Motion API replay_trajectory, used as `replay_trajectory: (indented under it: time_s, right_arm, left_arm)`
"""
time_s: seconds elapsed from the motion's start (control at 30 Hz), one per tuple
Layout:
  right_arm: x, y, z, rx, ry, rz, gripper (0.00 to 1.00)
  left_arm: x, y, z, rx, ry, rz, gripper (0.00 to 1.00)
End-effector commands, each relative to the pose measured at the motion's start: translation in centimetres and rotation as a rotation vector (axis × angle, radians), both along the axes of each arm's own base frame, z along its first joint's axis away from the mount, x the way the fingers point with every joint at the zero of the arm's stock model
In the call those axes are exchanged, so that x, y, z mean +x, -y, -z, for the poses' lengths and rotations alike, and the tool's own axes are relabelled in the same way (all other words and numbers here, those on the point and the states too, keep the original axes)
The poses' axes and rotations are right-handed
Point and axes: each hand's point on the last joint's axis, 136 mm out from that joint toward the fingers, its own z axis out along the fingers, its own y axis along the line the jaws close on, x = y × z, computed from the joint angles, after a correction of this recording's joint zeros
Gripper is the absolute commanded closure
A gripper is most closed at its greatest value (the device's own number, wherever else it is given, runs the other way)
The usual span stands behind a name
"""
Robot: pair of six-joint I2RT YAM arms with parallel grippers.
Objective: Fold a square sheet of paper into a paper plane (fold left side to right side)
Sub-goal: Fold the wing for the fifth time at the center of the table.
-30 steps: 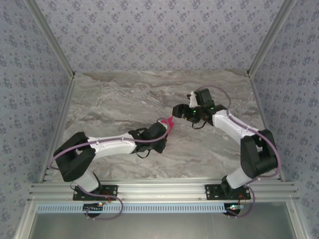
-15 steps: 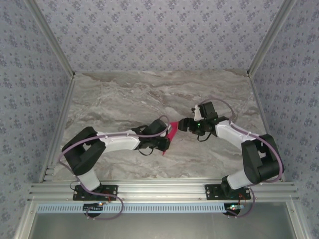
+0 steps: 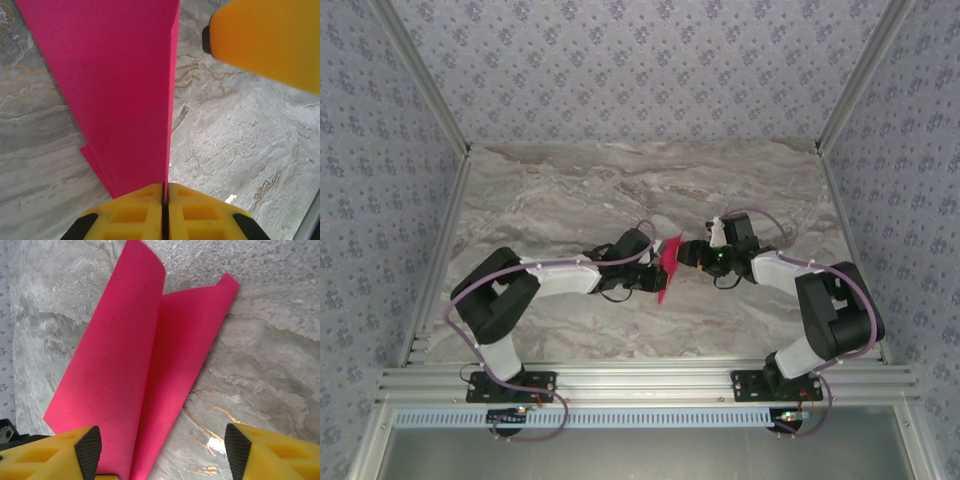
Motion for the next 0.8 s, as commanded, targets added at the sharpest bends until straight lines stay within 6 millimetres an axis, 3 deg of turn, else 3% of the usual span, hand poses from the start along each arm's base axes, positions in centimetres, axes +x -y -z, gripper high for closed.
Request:
replay_trajectory:
  time_s: [0.0, 0.77]
  right_arm:
    - [0.4, -1.1, -0.2, 0.045, 0.03, -0.019, 0.32]
    - [1.4, -1.6, 2.2, 0.01, 0.025, -0.007, 0.41]
  left_arm:
    - [-0.1, 0.7, 0.3, -0.066, -0.056, -0.009, 0.92]
    - [1.0, 0.9, 1.6, -0.18, -0.18, -0.076, 0.93]
